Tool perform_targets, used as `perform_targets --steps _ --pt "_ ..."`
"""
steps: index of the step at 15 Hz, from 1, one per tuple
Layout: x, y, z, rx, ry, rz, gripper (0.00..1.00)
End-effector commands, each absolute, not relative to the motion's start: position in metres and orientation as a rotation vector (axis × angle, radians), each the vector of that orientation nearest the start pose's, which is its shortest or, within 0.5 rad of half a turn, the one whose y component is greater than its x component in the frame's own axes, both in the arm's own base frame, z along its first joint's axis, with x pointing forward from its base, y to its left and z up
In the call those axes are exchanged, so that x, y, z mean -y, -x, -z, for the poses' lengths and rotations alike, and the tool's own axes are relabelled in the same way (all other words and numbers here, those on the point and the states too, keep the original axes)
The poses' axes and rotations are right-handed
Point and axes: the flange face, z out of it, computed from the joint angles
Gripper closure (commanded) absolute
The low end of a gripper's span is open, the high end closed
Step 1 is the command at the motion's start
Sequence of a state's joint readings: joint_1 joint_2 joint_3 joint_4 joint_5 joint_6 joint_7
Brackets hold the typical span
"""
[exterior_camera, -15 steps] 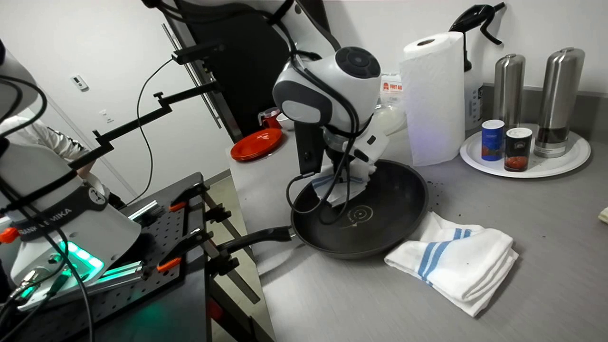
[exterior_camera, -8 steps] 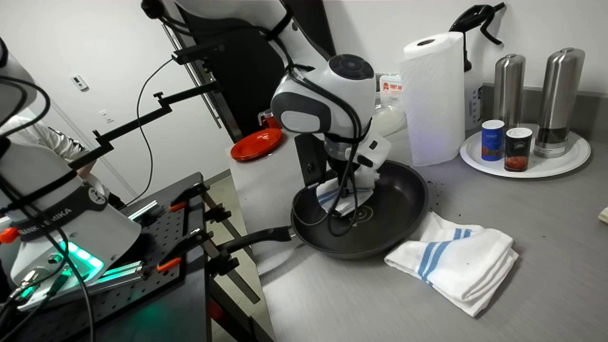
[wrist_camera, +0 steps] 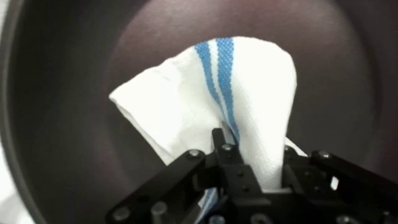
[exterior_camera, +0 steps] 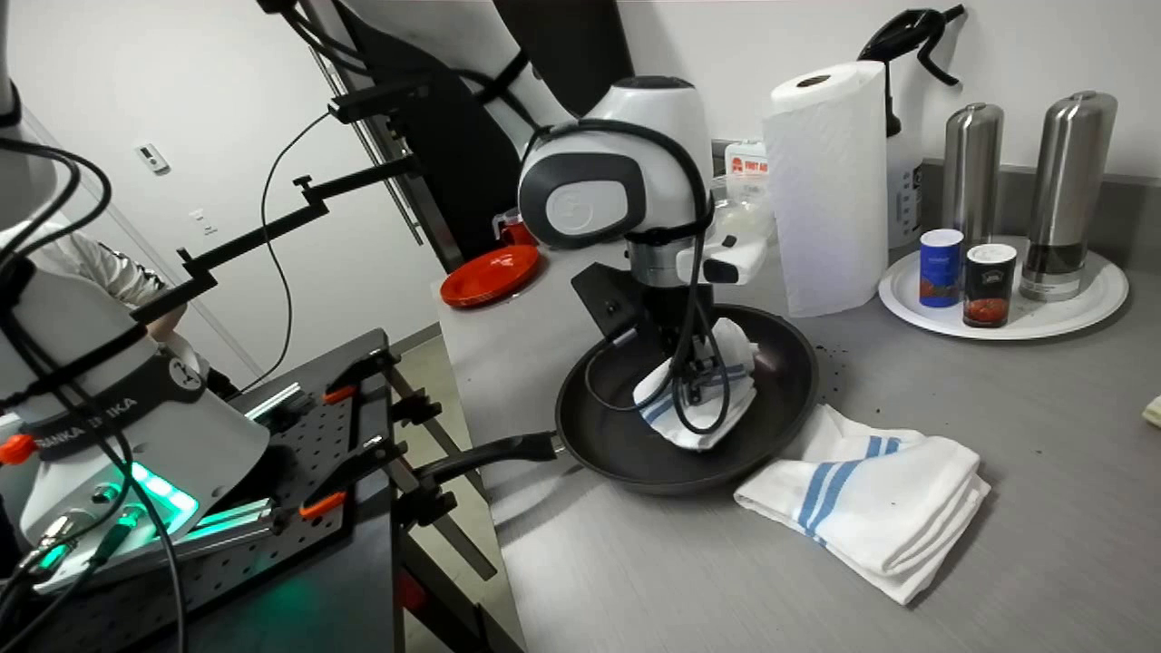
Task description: Use the left towel to wipe the pan
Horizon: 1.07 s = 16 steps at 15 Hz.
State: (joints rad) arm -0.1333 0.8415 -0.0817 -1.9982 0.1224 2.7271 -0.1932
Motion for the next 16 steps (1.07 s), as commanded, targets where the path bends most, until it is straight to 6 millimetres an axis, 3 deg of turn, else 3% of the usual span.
perform_targets --steps 1,5,12,14,16 --pt "0.135 -0.547 -0.04 -0.113 3.312 -0.13 0.95" --pt "0.138 -0.553 -0.052 -0.038 3.449 -0.076 0.95" --pt "0.114 -0.565 -0.082 0.091 3.466 -0.016 0.95" --pt "0.1 -0.571 -0.095 0.103 3.393 0.016 0.95" --pt "0.073 -0.584 -0.113 0.125 3.311 0.091 0.95"
